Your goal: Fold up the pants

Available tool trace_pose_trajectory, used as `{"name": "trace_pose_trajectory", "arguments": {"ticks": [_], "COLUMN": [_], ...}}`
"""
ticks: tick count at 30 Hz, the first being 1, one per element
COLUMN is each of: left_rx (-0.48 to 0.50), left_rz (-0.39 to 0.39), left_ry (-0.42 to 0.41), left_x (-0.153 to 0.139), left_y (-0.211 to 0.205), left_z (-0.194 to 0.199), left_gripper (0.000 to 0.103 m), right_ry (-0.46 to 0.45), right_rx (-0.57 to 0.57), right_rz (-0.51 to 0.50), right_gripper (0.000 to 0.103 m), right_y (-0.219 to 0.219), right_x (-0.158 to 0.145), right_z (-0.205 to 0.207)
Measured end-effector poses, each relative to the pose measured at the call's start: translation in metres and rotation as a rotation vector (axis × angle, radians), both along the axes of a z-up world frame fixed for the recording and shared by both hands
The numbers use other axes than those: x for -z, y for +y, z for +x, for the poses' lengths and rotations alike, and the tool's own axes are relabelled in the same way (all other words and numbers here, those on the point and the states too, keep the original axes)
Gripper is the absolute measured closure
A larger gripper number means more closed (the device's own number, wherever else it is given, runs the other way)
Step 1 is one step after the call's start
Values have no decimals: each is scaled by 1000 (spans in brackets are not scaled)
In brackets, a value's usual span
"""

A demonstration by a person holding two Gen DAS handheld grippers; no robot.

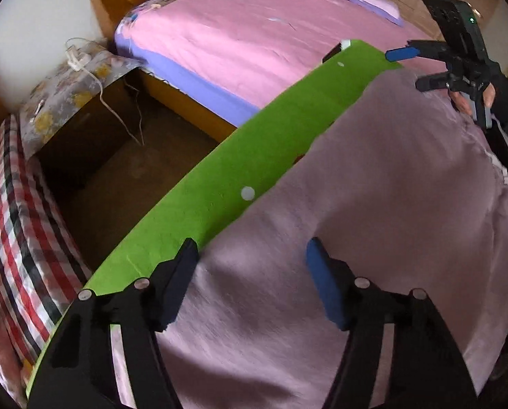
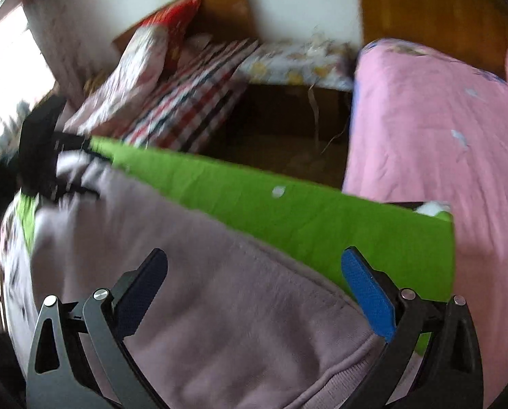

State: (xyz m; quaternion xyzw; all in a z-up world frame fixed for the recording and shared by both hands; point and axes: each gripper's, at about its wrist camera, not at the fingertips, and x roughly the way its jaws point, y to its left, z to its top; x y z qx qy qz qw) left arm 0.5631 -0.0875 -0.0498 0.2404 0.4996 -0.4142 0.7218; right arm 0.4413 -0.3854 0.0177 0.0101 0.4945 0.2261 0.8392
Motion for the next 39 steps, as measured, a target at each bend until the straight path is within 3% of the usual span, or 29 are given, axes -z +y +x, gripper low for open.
{"name": "trace_pose_trajectory", "arguments": {"ticks": [2, 4, 5, 6, 7, 10, 15, 18, 21, 24, 27, 29, 32, 33, 34, 35, 36, 37, 38, 39], "left_rx": [-8, -43, -57, -61, -50, -23, -67, -89, -91, -103, -105, -108, -122, -134, -152, -174, -217, -260, -322, -366], "left_rz": [-13, -14, -18, -23, -3, 68, 97, 81, 63, 19, -4, -31, -42, -48, -53, -68, -117, -175, -242, -293], "left_ry": [3, -16, -14, -10, -37, -135, -315, -422, -532, -622, -654, -632, -542, -507, -473, -456, -420, -388, -368, -355], "left_x": [1, -1, -2, -3, -5, -10, -46, -80, -114, -136, -130, -110, -62, -48, -31, -24, -21, -22, -27, -31], "left_y": [4, 11, 14, 16, 14, 6, 8, 20, 38, 60, 69, 74, 76, 77, 79, 83, 89, 98, 108, 117], "left_z": [4, 4, 5, 5, -3, -30, -73, -115, -183, -268, -336, -383, -426, -433, -440, -444, -448, -449, -452, -454], "left_gripper": [46, 78, 88, 94, 96, 98, 98, 98, 98, 98, 98, 98, 97, 96, 95, 94, 92, 88, 82, 57], "right_ry": [40, 32, 20, 6, -2, -62, -213, -325, -452, -530, -550, -536, -425, -371, -342, -325, -320, -319, -325, -331], "right_rx": [-62, -90, -101, -107, -105, -93, -65, -10, 26, 34, 49, 76, 105, 112, 121, 143, 167, 196, 245, 274], "right_rz": [-39, -124, -143, -151, -150, -228, -387, -403, -369, -353, -328, -291, -241, -222, -210, -197, -155, -116, -81, -52], "right_gripper": [4, 6, 11, 26, 45, 80, 89, 90, 90, 91, 91, 91, 86, 80, 67, 62, 54, 39, 32, 30], "right_y": [6, 15, 18, 20, 20, 25, 50, 57, 65, 76, 83, 84, 79, 78, 75, 73, 67, 63, 57, 53], "right_x": [12, 19, 19, 16, 13, 2, -32, -63, -104, -120, -115, -101, -61, -46, -36, -28, -23, -23, -26, -27], "right_z": [6, 3, 3, 1, -1, -14, -60, -100, -169, -237, -293, -330, -372, -382, -389, -397, -407, -418, -426, -432]}}
